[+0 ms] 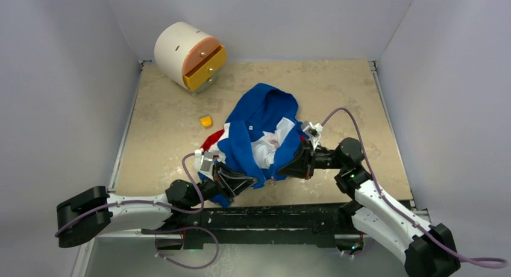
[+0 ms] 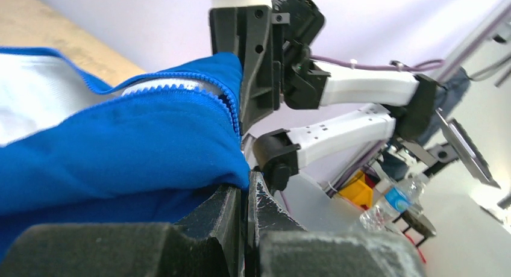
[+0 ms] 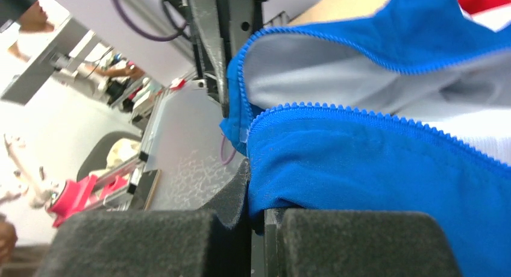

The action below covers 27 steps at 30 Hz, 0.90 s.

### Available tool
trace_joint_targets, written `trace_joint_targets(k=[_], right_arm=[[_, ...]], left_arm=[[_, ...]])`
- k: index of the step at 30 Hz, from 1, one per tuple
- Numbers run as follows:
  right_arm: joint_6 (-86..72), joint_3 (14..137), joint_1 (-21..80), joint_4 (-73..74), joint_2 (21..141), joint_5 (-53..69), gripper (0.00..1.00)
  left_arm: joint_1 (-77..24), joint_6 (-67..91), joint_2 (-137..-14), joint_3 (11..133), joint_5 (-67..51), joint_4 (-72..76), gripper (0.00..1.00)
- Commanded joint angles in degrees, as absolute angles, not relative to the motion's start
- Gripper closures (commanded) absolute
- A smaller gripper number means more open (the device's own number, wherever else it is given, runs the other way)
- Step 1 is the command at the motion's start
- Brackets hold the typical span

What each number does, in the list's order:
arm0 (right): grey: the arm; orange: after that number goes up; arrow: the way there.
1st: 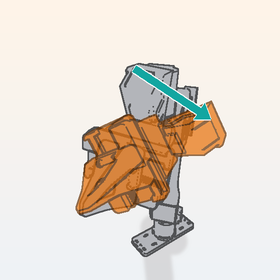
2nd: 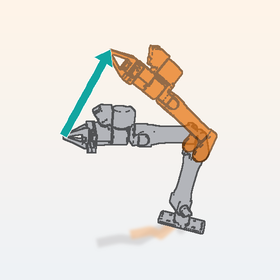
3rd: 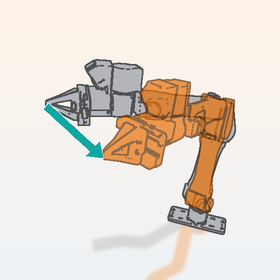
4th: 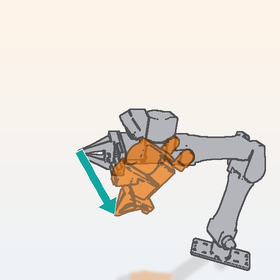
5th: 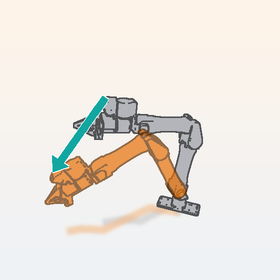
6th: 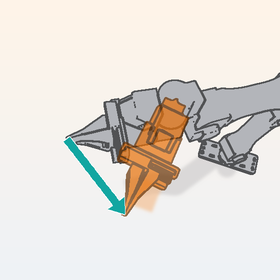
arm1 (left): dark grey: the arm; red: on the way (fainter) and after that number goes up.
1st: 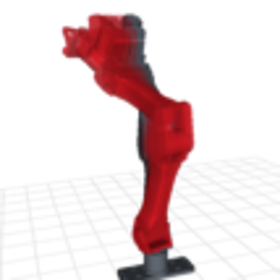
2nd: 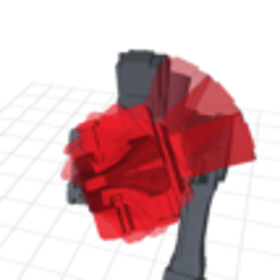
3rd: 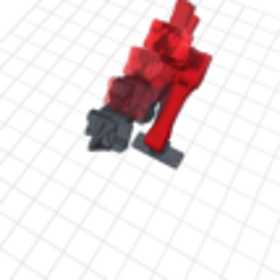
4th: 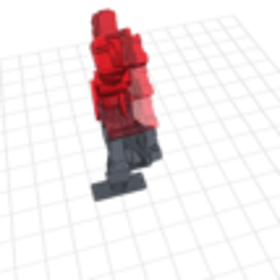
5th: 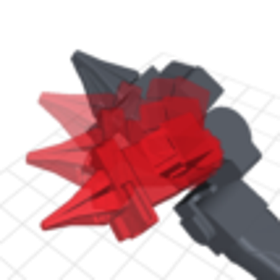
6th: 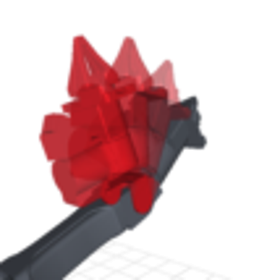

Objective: Zip up the jacket
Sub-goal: Place the corner of the board.

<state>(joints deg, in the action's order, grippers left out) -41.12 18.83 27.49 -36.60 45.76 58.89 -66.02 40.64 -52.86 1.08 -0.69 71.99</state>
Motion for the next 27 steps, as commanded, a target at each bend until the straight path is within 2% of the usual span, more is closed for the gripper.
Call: trace_joint_targets(k=[1,14,27], right_arm=[[-37.88,23.89,27.69,-43.18,45.34,68.87,1.0],[-39.99,26.11,27.69,-42.46,46.45,73.72,1.0],[-40.79,27.19,27.69,-38.56,47.84,72.55,1.0]], left_arm=[[-65.92,35.97,-52.97,4.44,-10.61,80.24,1.0],[-65.92,15.25,-53.57,6.23,-14.59,80.53,1.0],[-65.92,13.18,-58.08,9.75,-20.03,79.06,1.0]])
